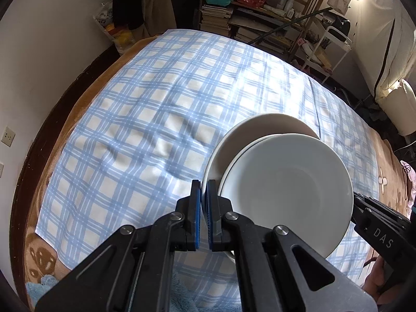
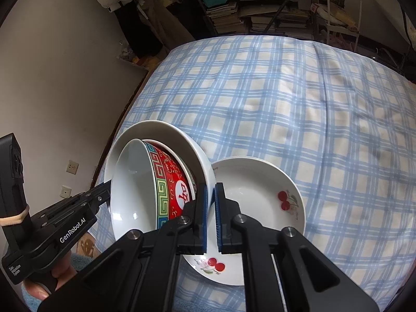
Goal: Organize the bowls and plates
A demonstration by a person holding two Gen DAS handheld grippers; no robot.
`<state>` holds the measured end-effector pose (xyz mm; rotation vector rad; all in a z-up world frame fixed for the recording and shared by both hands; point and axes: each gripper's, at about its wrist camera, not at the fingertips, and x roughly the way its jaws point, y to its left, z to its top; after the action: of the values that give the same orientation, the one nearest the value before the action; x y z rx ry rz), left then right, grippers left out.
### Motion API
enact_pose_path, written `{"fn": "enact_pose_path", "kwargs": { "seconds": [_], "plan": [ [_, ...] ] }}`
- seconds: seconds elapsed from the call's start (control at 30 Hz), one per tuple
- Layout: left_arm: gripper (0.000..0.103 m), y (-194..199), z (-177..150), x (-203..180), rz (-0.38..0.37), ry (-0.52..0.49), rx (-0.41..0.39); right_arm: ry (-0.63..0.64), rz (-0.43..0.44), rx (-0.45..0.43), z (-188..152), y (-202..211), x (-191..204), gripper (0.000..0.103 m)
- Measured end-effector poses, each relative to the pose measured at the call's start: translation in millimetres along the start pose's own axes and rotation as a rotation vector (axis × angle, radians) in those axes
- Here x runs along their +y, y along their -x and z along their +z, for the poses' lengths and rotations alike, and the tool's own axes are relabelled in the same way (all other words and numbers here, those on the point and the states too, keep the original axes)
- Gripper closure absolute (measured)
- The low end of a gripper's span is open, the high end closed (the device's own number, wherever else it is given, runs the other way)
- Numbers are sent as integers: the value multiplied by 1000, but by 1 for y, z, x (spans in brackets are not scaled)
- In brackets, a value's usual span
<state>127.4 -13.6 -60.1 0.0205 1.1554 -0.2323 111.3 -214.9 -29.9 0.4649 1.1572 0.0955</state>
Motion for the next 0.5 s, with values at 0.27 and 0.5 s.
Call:
{"fn": "enact_pose_path", "kwargs": {
  "seconds": [0.27, 0.5],
  "plan": [
    [101, -8, -25, -27, 1, -54, 27, -36, -44, 31, -21, 6, -25, 94],
    [101, -27, -41, -46, 12, -89, 56, -82, -61, 64, -34, 2, -49, 94]
  ]
}}
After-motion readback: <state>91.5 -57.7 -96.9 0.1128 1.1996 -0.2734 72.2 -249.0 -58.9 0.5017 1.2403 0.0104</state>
